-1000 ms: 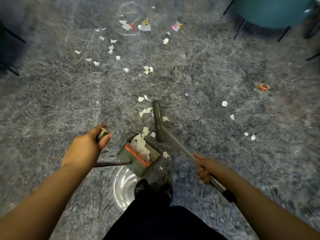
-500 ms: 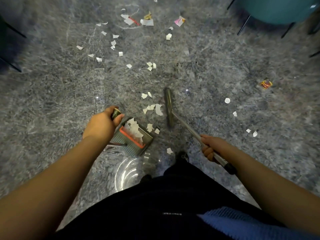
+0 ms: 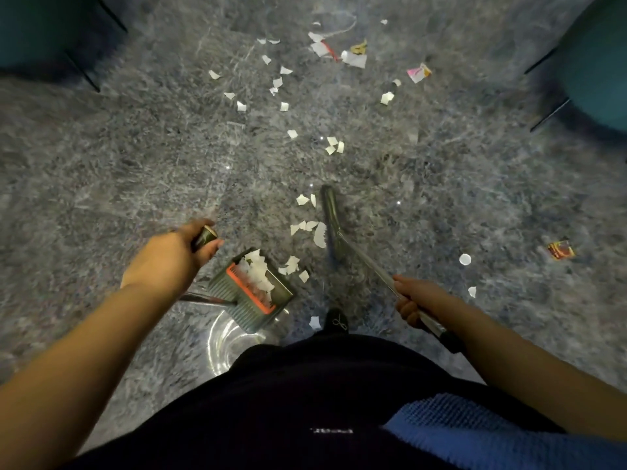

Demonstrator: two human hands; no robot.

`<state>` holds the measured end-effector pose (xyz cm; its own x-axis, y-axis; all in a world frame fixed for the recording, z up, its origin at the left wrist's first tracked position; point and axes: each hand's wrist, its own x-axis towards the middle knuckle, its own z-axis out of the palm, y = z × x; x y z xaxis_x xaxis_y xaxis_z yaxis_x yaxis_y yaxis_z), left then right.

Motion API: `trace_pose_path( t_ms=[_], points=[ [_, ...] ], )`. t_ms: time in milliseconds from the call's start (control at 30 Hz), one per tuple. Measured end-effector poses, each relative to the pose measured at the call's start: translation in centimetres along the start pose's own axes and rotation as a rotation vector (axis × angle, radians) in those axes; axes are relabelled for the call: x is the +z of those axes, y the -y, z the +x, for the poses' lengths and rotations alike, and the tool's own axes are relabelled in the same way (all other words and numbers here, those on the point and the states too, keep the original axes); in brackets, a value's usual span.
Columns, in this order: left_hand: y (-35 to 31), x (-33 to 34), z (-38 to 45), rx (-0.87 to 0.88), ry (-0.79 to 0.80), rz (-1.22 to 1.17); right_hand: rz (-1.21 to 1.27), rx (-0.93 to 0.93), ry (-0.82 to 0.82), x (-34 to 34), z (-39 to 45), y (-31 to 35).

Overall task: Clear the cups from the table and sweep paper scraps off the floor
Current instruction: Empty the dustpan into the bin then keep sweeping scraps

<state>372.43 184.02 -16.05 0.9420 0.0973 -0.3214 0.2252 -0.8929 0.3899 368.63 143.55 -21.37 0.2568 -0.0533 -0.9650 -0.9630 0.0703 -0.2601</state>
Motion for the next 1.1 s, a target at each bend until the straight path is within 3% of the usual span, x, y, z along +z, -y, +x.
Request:
trace_pose_path(
  t_ms=[200, 600, 767, 1100],
  points=[
    [-2.7, 2.9, 0.2, -0.065, 0.002, -0.04, -0.055, -0.007, 0.021, -1.9, 1.3, 4.1],
    [-8.0, 5.6, 3.5, -0.032, -0.03, -0.07, -0.129, -0.009, 0.006, -2.2, 4.6, 10.5],
    [-8.0, 5.7, 3.4, -0.029, -0.048, -0.041, -0.289, 0.035, -0.019, -1.0, 7.2, 11.4],
    [-8.5, 5.7, 3.3, -0.048, 0.01, -0.045, -0.576, 0.138, 0.182, 2.6, 7.6, 9.9]
  ],
)
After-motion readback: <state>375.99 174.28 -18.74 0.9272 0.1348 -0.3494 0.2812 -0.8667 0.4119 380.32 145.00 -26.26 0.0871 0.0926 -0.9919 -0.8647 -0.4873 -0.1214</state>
